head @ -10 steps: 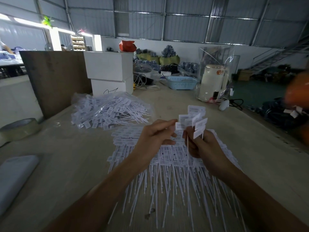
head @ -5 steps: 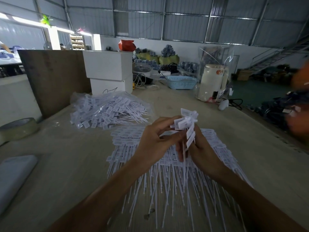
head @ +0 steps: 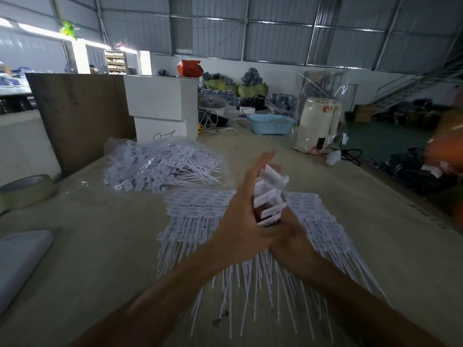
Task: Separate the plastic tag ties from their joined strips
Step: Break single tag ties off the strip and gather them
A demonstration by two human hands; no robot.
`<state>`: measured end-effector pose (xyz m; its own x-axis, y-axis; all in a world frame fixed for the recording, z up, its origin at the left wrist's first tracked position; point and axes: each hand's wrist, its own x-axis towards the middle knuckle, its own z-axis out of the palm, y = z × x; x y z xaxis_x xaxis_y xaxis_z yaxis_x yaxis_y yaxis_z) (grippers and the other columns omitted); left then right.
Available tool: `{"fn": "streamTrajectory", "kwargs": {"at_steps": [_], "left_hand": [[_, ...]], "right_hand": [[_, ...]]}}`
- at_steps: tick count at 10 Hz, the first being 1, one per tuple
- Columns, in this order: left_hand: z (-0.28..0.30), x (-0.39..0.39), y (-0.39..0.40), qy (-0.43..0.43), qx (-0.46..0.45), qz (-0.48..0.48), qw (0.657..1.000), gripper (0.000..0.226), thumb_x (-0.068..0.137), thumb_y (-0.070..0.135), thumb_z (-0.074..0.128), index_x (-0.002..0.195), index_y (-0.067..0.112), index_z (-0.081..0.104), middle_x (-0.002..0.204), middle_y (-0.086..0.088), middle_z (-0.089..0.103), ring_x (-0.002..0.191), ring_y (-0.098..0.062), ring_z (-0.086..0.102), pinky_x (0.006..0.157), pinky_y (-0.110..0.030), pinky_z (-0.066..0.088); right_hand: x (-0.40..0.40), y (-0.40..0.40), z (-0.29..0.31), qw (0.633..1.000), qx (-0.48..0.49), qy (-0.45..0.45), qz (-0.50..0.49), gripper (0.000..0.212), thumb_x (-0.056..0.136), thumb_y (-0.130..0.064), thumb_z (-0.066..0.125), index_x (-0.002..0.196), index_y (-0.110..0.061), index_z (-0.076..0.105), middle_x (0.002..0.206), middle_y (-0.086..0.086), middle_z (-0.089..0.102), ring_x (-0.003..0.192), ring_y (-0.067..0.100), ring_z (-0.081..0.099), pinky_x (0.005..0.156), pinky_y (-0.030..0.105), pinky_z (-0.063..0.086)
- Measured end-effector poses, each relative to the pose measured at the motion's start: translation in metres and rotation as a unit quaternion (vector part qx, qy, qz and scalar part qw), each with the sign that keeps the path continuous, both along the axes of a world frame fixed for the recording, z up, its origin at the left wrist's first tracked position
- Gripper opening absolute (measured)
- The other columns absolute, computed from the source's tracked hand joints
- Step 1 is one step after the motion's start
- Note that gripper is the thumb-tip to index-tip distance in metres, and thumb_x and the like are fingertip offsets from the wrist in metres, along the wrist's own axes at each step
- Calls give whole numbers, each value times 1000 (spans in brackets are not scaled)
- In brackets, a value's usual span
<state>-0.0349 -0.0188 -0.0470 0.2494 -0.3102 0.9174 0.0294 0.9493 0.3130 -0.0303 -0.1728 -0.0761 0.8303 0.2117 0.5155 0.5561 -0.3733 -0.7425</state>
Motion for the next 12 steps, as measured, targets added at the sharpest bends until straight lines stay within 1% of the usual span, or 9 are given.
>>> {"fn": "streamTrajectory", "kwargs": {"at_steps": [1,2,3,5,6,7,9,10,12], "left_hand": [[3,22,-26,-2,180,607,774,55,82,19,79,128,25,50,115,9,67,105,-20,69,81,-42,60],[16,14,-22,57,143,575,803,35,83,11,74,109,20,52,99,0,66,88,-31,70,71,-45,60],[26,13,-24,88,143,579,798,31,83,12,71,105,20,51,93,-11,63,80,-39,68,66,-56,58],[36,22,-15,55,153,691,705,33,87,9,73,105,22,49,91,21,64,77,-3,66,60,-15,50],[31,34,-9,73,140,700,697,36,84,7,75,105,24,51,94,17,65,78,-4,67,60,-14,50],[30,37,-6,101,146,696,696,36,83,9,77,108,19,52,93,4,64,77,-9,66,59,-18,50],[31,50,6,144,125,664,723,61,87,7,74,136,24,43,109,29,59,91,-19,69,65,-34,61],[25,56,12,166,162,655,719,30,91,20,71,114,34,59,99,4,65,82,-39,65,58,-59,57],[15,58,17,199,180,646,715,18,98,34,57,104,17,58,96,-20,62,86,-45,64,66,-64,55]], "right_hand": [[0,10,0,999,-20,-25,-22,21,95,2,52,114,3,60,91,-4,66,92,23,66,76,2,45],[-4,19,14,998,9,-53,23,33,101,-18,43,134,-10,49,90,16,67,80,45,64,72,53,56],[-6,19,22,997,35,-48,55,33,105,-23,41,137,-22,47,75,22,57,55,44,47,48,52,40],[-5,12,29,995,46,-5,85,17,104,-16,50,118,-15,61,76,6,62,60,23,56,62,41,50],[-6,11,30,993,18,26,110,21,105,-14,48,123,-20,58,74,2,62,57,20,58,61,37,51],[-6,10,30,991,11,63,117,30,106,-16,46,134,-22,55,66,-3,56,52,20,54,56,34,51],[-6,11,16,974,14,184,133,15,105,-23,49,112,-11,56,62,-3,51,49,16,48,48,34,48],[-6,14,7,954,82,242,156,24,108,-25,42,102,-11,61,57,-8,34,45,10,28,43,24,34],[-5,20,6,964,96,219,116,25,105,-31,47,95,-17,66,54,-4,33,43,11,27,43,21,30]]}}
